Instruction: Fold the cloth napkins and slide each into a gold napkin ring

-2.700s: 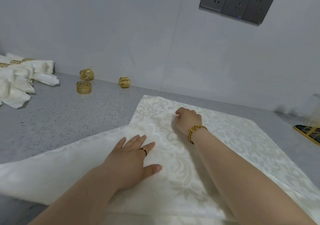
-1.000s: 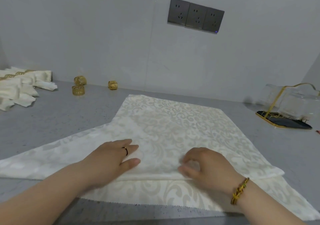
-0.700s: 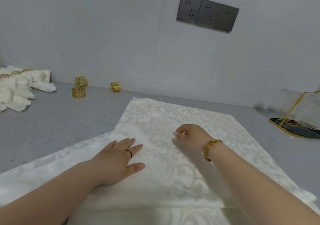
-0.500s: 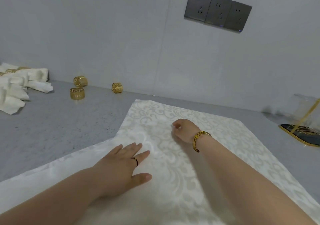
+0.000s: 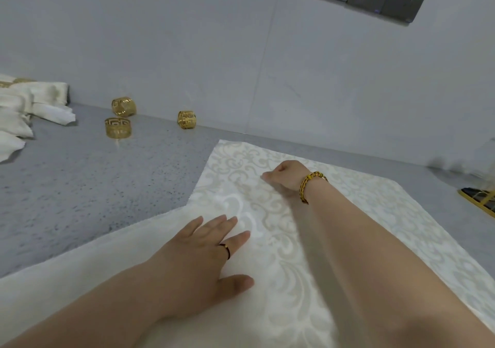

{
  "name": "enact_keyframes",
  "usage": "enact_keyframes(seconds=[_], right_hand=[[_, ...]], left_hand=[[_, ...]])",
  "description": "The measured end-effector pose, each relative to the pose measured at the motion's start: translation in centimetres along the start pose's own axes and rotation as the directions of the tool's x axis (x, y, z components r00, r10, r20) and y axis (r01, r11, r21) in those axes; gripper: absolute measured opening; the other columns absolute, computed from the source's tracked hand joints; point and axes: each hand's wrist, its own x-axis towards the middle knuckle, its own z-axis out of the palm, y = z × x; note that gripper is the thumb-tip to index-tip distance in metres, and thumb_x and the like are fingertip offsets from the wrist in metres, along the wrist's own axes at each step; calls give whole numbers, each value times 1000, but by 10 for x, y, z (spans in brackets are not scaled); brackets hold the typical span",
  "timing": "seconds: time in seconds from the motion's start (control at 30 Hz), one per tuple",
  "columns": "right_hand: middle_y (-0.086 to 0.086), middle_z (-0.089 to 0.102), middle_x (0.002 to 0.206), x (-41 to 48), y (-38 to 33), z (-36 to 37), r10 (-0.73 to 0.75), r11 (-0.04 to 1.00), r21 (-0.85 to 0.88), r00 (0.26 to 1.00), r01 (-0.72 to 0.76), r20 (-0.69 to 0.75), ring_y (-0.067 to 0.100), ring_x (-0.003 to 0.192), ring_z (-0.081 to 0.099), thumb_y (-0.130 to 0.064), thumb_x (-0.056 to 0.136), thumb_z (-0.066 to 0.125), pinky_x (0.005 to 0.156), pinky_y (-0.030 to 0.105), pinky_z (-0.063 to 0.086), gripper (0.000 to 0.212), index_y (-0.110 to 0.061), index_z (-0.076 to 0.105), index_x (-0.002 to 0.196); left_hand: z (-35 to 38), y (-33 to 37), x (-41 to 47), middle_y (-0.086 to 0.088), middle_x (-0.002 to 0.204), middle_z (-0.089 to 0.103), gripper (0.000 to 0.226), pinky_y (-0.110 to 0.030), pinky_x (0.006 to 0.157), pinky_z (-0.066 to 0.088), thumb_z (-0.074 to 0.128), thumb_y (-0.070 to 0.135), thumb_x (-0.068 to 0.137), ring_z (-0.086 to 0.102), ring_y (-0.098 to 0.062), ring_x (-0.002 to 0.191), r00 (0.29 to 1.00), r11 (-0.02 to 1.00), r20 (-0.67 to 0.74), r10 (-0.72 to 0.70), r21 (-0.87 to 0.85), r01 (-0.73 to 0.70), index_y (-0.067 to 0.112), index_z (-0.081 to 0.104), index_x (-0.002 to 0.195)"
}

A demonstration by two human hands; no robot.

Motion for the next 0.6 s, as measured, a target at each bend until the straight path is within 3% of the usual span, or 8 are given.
enact_keyframes(seconds=[0.13, 0.2, 0.3, 0.37, 0.43, 0.5, 0.6], right_hand=[[6, 55, 102, 2, -7, 4, 8, 997, -75, 1000, -9, -20, 28, 110, 51, -44, 82, 59, 100, 39, 39, 34, -11, 56, 88], [6, 54, 96, 1, -6, 2, 0, 1000, -18, 1000, 0, -16, 25, 99, 55, -33, 84, 61, 93, 31, 41, 24, -10, 55, 82], [9, 54, 95, -3, -3, -6, -28, 998, 50, 999, 29, -18, 17, 87, 49, -19, 86, 60, 79, 24, 41, 18, -5, 61, 98], [19, 57, 88, -2, -1, -8, -27, 996, 89, 999, 29, -25, 17, 78, 47, -13, 86, 58, 87, 32, 47, 13, -1, 62, 86], [7, 56, 76, -2, 1, -9, -29, 990, 139, 999, 31, -20, 17, 70, 48, -11, 84, 60, 84, 32, 49, 17, -11, 54, 68], [0, 55, 83, -1, 3, -9, -34, 989, 143, 999, 34, -3, 15, 79, 50, -14, 84, 62, 68, 23, 44, 16, -15, 53, 72], [1, 53, 97, -1, 3, -9, -67, 991, 116, 998, 67, -1, 16, 88, 50, -11, 85, 60, 62, 22, 39, 21, -17, 50, 68]], left_hand=[[0, 0, -1, 25, 126, -26, 107, -23, 103, -20, -15, 70, 42, -28, 9, 116, 1000, 1000, -5, -1, -13, 1, 37, -14, 143], [0, 0, -2, 26, 127, -26, 107, -23, 104, -20, -16, 71, 42, -27, 9, 117, 1000, 1000, -9, 1, -15, -2, 37, -14, 143], [0, 0, -3, 26, 127, -25, 108, -23, 105, -20, -17, 71, 41, -27, 9, 117, 1000, 1000, -6, 3, -12, -3, 37, -14, 143], [-1, 1, -4, 26, 127, -24, 108, -23, 105, -19, -16, 72, 41, -27, 9, 117, 1000, 1000, 1, 0, -22, 0, 38, -13, 143], [-3, 1, -4, 27, 127, -23, 108, -24, 107, -18, -12, 73, 41, -27, 9, 117, 1000, 999, 12, -7, -32, 7, 38, -13, 143], [-5, 1, -4, 25, 126, -26, 109, -24, 107, -18, -10, 75, 40, -27, 8, 117, 1000, 1000, 24, -9, -30, 10, 38, -13, 143], [-4, 1, -3, 23, 126, -29, 108, -24, 105, -20, -9, 76, 41, -29, 8, 116, 1000, 1000, 27, -4, -14, 4, 38, -14, 142]])
